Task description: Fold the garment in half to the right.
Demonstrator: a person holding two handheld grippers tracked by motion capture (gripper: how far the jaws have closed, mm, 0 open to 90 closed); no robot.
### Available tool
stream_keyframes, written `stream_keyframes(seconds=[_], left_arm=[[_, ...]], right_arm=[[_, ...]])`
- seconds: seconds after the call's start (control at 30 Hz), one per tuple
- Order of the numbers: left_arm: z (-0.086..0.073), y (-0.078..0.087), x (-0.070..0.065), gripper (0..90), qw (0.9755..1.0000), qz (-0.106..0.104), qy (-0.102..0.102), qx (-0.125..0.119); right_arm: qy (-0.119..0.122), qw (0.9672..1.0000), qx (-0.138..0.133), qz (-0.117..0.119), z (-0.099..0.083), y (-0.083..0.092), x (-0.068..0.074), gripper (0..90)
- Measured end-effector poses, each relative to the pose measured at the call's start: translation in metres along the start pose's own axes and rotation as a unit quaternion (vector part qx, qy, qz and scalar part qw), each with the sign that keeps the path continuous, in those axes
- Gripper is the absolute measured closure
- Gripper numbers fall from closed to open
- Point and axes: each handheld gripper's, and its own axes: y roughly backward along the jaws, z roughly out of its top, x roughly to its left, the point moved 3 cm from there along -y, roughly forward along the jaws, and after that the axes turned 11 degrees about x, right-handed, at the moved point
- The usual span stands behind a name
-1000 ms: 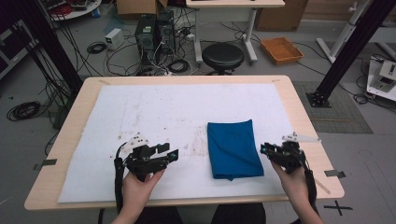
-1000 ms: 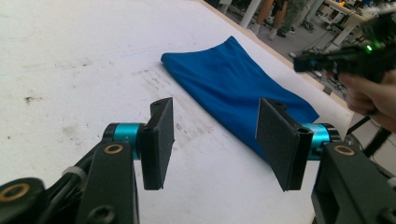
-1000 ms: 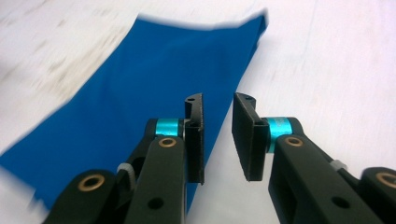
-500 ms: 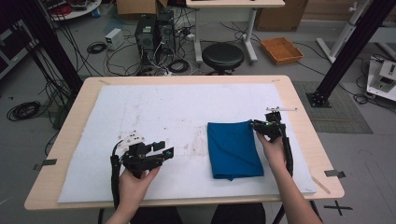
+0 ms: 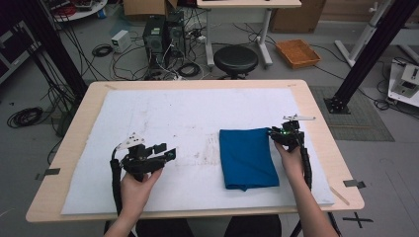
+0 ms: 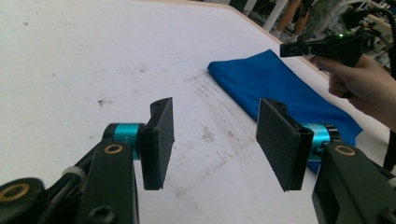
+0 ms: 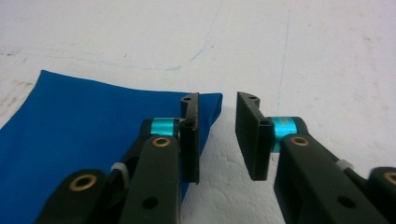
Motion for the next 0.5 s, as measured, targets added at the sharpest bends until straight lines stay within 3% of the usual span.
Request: stream_keyframes(seconds=[0.27, 0.37, 0.5], left_arm=[[0.019, 0.001, 0.012, 44.4, 0.9990, 0.030, -0.031, -0.007], [0.022, 0.002, 0.019, 42.9, 0.9978, 0.052, -0.039, -0.016], [0.021, 0.005, 0.026, 41.3, 0.9942, 0.084, -0.062, -0.025]], right_arm=[[0.019, 0.9993, -0.033, -0.004, -0.003, 0.030, -0.002, 52.3], [0.035, 0.9984, -0.045, -0.005, -0.008, 0.042, 0.000, 49.0], [0.049, 0.9971, -0.057, -0.011, -0.012, 0.055, 0.001, 46.7]])
